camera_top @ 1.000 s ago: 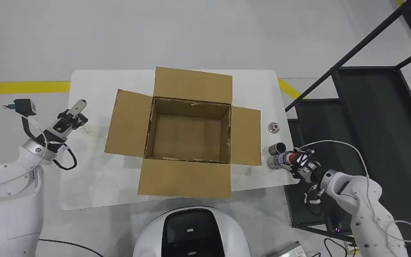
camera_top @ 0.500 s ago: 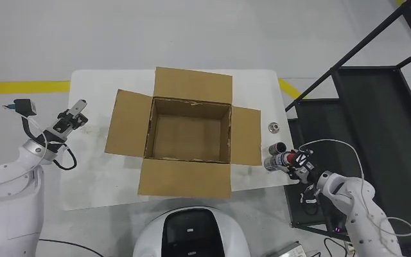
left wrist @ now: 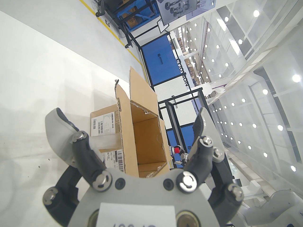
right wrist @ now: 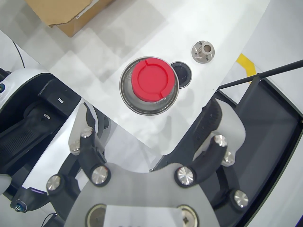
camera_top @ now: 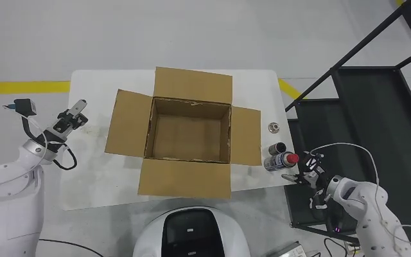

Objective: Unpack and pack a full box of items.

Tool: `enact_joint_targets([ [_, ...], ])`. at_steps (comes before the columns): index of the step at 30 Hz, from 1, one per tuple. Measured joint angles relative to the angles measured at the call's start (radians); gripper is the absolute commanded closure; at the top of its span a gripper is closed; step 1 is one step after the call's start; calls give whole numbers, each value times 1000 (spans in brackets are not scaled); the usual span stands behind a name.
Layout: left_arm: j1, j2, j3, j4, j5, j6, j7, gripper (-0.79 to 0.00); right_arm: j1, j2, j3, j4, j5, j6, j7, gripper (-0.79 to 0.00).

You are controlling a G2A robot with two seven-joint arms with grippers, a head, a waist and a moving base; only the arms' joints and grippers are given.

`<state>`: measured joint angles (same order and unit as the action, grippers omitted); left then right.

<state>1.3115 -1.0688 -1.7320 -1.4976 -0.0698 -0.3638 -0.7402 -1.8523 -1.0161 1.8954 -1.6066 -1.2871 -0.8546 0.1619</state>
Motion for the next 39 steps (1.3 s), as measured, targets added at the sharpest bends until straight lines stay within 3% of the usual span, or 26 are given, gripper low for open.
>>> enact_joint_targets([
  [8,0,0,0,0,0,0,0,-785,105,4,-65,71,46,-22,61,-785],
  [9,0,0,0,0,0,0,0,-785,113,5,-72,76,49,-27,63,-711],
  [10,0,0,0,0,0,0,0,-785,121,6,-78,83,54,-34,65,-406],
  [12,0,0,0,0,0,0,0,-785,131,6,-86,94,64,-42,67,-25],
  [13,0,0,0,0,0,0,0,-785,137,7,-90,100,69,-44,69,0],
  [24,0,0,0,0,0,0,0,-785,101,23,-50,88,143,-152,68,0],
  [32,0,0,0,0,0,0,0,-785,-40,62,108,-114,261,-158,60,0],
  [39,0,0,0,0,0,0,0,-785,-85,105,230,-243,462,-158,200,0],
])
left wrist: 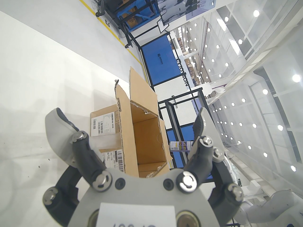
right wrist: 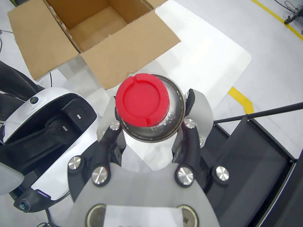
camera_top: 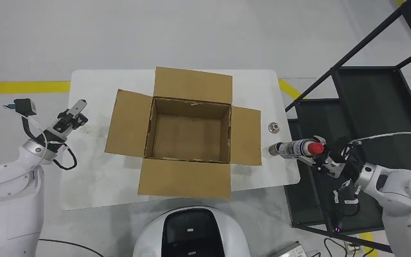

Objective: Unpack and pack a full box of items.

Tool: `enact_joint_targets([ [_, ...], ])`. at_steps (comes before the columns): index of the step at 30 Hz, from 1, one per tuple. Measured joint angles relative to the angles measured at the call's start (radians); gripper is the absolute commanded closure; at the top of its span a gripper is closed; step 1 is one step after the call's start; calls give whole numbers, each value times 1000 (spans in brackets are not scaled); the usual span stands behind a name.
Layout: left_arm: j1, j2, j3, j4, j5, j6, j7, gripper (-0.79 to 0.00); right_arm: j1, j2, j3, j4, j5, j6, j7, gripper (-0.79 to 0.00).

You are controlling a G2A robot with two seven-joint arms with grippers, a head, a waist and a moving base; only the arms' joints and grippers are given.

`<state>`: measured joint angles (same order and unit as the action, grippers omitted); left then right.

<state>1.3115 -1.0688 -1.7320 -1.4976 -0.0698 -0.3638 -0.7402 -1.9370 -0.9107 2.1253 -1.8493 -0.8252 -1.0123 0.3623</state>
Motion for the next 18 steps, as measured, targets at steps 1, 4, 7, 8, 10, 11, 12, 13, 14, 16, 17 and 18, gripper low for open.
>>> enact_joint_targets([
  [1,0,0,0,0,0,0,0,-785,3,6,5,-18,40,2,38,0],
  [4,0,0,0,0,0,0,0,-785,17,20,-5,-58,170,39,137,0],
  [7,0,0,0,0,0,0,0,-785,40,35,-21,-114,264,89,251,0],
  [8,0,0,0,0,0,0,0,-785,49,39,-28,-128,288,105,280,0],
  [10,0,0,0,0,0,0,0,-785,72,48,-46,-153,342,136,335,0],
  [11,0,0,0,0,0,0,0,-785,83,51,-52,-161,359,148,354,0],
  [12,0,0,0,0,0,0,0,-785,90,53,-57,-165,369,155,368,0],
  [13,0,0,0,0,0,0,0,-785,94,54,-58,-166,372,159,374,0],
  [14,0,0,0,0,0,0,0,-785,94,54,-58,-165,372,159,374,0],
  [16,0,0,0,0,0,0,0,-785,93,54,-58,-165,370,158,371,0],
  [17,0,0,0,0,0,0,0,-785,93,54,-58,-165,370,157,371,0],
  [18,0,0,0,0,0,0,0,-785,93,54,-58,-165,370,157,371,0],
])
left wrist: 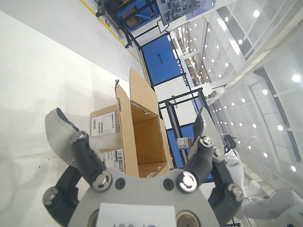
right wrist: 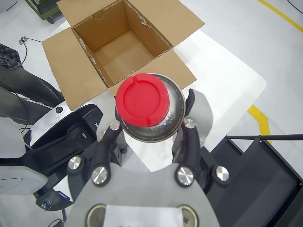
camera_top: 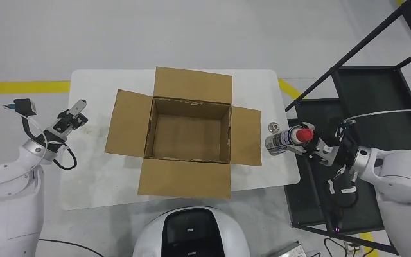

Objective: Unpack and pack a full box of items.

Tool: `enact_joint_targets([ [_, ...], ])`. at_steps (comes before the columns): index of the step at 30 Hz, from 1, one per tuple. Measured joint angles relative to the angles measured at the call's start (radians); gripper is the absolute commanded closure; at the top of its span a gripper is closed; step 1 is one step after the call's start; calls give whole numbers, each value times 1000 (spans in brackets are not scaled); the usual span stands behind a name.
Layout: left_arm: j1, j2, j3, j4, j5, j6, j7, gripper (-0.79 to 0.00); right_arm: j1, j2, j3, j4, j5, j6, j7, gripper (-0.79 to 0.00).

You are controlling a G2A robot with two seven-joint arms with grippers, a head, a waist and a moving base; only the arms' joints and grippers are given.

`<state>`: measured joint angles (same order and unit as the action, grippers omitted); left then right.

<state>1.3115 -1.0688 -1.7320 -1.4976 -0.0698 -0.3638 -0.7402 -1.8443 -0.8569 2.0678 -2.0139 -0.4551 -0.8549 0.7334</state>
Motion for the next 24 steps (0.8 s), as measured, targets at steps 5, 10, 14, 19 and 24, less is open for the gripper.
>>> enact_joint_targets([
  [5,0,0,0,0,0,0,0,-785,0,0,0,0,0,0,0,0],
  [10,0,0,0,0,0,0,0,-785,0,0,0,0,0,0,0,0],
  [14,0,0,0,0,0,0,0,-785,0,0,0,0,0,0,0,0],
  [19,0,0,0,0,0,0,0,-785,53,10,-35,-95,-18,-6,23,0],
  [24,0,0,0,0,0,0,0,-785,182,38,-154,-186,6,12,172,0],
])
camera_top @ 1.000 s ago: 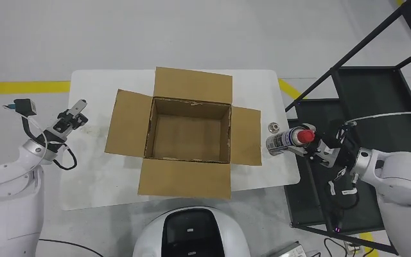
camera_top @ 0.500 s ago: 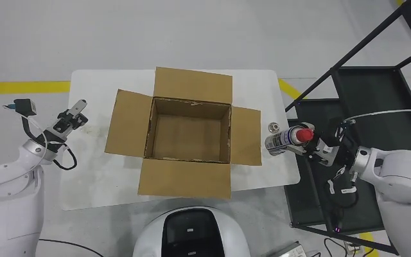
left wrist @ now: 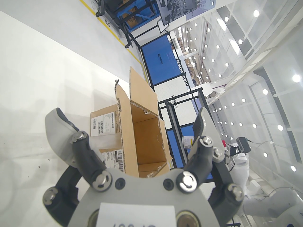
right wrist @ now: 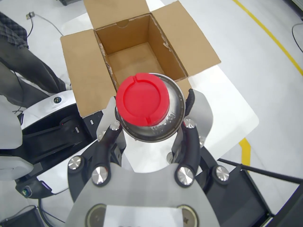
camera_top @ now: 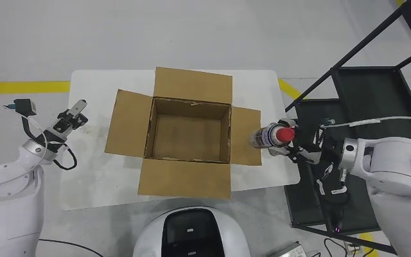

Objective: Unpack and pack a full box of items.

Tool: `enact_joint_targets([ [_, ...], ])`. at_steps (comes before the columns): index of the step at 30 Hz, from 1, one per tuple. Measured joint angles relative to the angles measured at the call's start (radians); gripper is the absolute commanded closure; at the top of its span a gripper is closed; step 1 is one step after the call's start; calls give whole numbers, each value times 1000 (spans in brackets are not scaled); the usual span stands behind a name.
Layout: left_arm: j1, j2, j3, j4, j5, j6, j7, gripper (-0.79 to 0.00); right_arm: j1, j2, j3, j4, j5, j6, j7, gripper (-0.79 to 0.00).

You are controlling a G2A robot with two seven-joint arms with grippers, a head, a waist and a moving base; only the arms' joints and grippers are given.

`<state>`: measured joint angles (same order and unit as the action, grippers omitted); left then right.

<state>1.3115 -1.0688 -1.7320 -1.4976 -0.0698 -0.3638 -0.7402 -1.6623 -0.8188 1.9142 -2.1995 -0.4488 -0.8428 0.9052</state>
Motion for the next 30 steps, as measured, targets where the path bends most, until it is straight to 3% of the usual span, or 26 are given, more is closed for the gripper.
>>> enact_joint_targets([
  [5,0,0,0,0,0,0,0,-785,194,19,-224,-6,8,65,138,0],
  [13,0,0,0,0,0,0,0,-785,458,11,-525,69,11,186,196,0],
  [30,0,0,0,0,0,0,0,-785,463,10,-534,72,7,192,188,0],
])
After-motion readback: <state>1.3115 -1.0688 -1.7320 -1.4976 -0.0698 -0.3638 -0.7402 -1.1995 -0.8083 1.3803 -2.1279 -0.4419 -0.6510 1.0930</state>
